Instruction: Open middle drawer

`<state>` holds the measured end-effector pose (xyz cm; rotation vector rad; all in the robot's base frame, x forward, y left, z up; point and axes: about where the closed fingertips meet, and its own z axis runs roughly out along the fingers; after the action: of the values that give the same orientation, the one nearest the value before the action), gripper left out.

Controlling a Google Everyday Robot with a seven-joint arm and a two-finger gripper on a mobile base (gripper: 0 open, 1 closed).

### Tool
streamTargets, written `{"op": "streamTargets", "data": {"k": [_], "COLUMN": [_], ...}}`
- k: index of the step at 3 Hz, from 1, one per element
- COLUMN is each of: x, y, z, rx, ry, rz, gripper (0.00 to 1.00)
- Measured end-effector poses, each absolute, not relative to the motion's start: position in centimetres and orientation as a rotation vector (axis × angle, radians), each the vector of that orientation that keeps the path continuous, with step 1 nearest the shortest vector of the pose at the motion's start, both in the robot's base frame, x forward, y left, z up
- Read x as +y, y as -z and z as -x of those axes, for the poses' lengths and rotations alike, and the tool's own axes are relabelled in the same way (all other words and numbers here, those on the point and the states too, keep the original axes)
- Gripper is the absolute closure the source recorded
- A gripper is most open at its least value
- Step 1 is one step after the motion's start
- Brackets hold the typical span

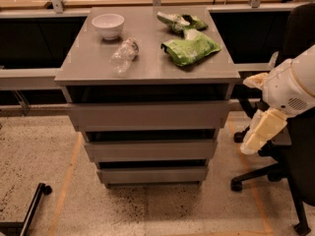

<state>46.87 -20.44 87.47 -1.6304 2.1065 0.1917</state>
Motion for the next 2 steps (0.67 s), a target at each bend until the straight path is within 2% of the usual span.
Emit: {"op": "streamTargets", "data": {"k": [2], "x": [-19.7], "y": [-79.9], "z": [-48.3], "rx": [1.992], "ry": [-0.268], "rz": [1.805], "gripper": [0.0]}}
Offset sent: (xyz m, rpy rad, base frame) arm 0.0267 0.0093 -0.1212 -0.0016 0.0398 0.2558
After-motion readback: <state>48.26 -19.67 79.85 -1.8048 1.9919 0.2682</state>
